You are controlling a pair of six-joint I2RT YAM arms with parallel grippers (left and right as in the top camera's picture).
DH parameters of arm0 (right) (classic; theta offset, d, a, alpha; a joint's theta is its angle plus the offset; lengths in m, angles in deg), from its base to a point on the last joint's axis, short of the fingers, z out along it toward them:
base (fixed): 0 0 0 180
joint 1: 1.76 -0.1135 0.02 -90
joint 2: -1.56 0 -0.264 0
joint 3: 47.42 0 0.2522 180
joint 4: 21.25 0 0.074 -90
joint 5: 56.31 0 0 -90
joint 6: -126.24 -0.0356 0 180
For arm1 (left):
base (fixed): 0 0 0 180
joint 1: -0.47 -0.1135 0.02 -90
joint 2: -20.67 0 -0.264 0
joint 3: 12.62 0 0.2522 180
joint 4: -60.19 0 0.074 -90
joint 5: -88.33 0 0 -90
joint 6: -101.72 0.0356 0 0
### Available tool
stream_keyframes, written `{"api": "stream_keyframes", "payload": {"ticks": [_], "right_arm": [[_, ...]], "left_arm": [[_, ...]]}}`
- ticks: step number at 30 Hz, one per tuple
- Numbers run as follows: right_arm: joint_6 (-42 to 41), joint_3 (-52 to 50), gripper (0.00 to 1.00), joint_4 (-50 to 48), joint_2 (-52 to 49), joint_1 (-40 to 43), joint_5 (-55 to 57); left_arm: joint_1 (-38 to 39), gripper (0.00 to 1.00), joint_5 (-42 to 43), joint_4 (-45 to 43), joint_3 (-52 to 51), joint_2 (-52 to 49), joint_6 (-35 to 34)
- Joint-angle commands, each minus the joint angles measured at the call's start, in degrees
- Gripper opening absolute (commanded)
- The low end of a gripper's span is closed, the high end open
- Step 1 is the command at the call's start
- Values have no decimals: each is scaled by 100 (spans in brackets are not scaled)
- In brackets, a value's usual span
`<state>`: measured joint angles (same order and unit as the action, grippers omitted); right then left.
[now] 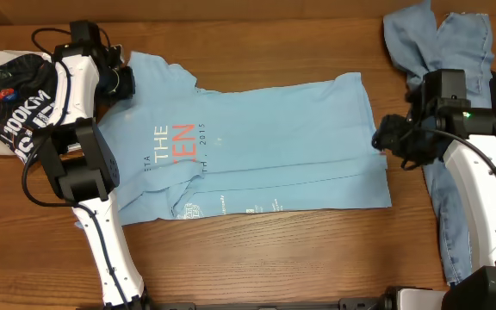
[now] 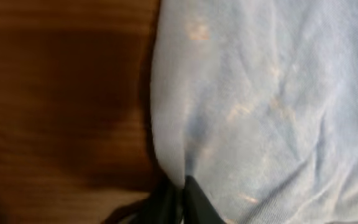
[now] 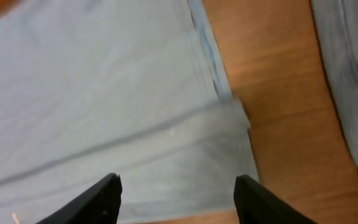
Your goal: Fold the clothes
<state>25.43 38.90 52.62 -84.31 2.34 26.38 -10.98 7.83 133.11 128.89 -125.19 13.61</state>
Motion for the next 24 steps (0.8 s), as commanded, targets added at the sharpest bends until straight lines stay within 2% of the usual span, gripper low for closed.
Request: {"api": "stream_keyframes", "payload": {"ticks": [1, 4, 8, 12, 21, 24], "right_arm": [[83, 92, 62, -457, 22, 13, -37], [85, 92, 62, -1156, -223, 15, -35], [114, 96, 62, -1875, -881, 15, -138], [380, 140, 73, -2638, -1705, 13, -330], [450, 540, 75, -4470, -3106, 13, -334], [487, 730, 81, -4826, -3423, 9, -457]], "left_arm": [[39, 6, 66, 284, 59, -190, -136], [20, 4, 76, 590, 85, -103, -463], [20, 5, 254, 826, 94, 37, -492], [24, 6, 260, 1062, 94, 66, -514], [61, 7, 260, 1392, 94, 66, -516], [66, 7, 256, 1462, 94, 66, -514]]}}
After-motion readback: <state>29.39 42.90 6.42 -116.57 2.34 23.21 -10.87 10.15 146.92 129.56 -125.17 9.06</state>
